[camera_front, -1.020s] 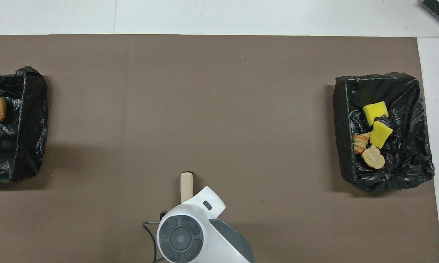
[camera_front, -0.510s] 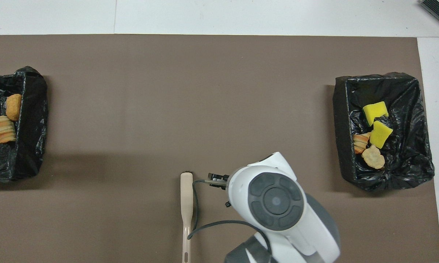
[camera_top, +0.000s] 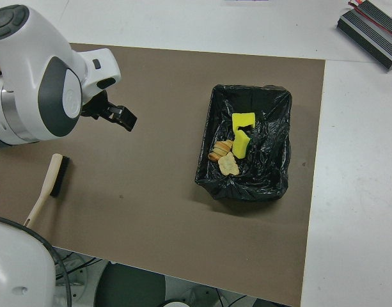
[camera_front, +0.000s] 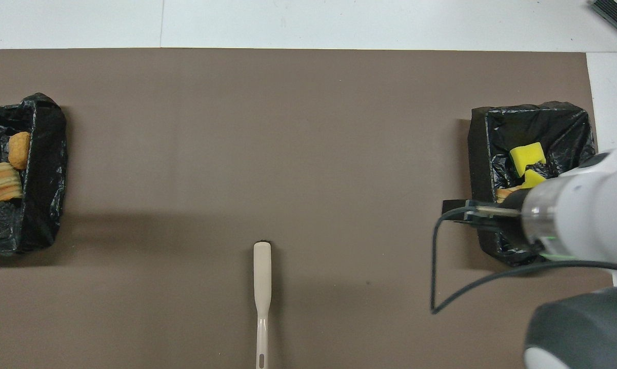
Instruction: Sweep and dump trash in bin
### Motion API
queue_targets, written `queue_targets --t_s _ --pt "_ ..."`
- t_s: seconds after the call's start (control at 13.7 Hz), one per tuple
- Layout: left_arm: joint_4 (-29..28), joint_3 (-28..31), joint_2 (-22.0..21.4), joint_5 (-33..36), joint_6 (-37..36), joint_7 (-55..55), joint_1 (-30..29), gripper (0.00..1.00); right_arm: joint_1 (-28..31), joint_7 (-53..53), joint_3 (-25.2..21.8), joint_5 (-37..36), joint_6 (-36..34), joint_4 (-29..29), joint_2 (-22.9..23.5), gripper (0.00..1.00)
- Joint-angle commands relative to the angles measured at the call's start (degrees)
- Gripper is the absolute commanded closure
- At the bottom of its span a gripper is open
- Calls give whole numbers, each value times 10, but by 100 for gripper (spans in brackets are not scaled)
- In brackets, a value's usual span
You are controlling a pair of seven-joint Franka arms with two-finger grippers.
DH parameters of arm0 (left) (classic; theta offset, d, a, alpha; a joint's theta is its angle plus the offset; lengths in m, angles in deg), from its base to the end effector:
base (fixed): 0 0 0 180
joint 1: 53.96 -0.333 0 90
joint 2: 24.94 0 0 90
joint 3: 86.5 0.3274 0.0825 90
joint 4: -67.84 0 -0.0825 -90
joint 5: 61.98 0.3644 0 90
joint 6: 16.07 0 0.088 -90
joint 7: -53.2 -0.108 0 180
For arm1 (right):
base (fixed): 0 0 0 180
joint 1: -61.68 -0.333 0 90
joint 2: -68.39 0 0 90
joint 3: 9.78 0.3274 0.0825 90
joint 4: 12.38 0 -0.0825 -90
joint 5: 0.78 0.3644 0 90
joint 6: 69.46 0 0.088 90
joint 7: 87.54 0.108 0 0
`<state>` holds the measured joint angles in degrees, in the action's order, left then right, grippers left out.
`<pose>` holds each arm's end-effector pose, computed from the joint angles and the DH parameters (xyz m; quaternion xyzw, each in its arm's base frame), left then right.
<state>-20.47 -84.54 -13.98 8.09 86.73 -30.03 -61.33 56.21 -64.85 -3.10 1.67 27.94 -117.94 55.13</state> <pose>0.5989 0.1779 0.6155 -0.5863 0.5789 0.3918 0.4094 0.4576 0.1095 0.6378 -0.9945 0.0945 -0.0394 0.0206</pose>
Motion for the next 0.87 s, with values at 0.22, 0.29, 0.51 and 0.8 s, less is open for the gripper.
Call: queue_targets --t_s 0.22,0.29,0.51,0.8 --pt "11 3 -1 -87 -85 13 39 100 69 -78 7 -61 -107 217 122 0" --pt "12 -2 -1 -106 -95 13 45 100 77 -79 7 -61 -122 254 146 0" --pt "12 -2 -5 -243 -131 29 74 100 79 -81 8 -71 -134 280 160 0" --pt "7 -3 -2 -413 -190 188 124 100 79 -117 7 -67 -134 266 151 0"
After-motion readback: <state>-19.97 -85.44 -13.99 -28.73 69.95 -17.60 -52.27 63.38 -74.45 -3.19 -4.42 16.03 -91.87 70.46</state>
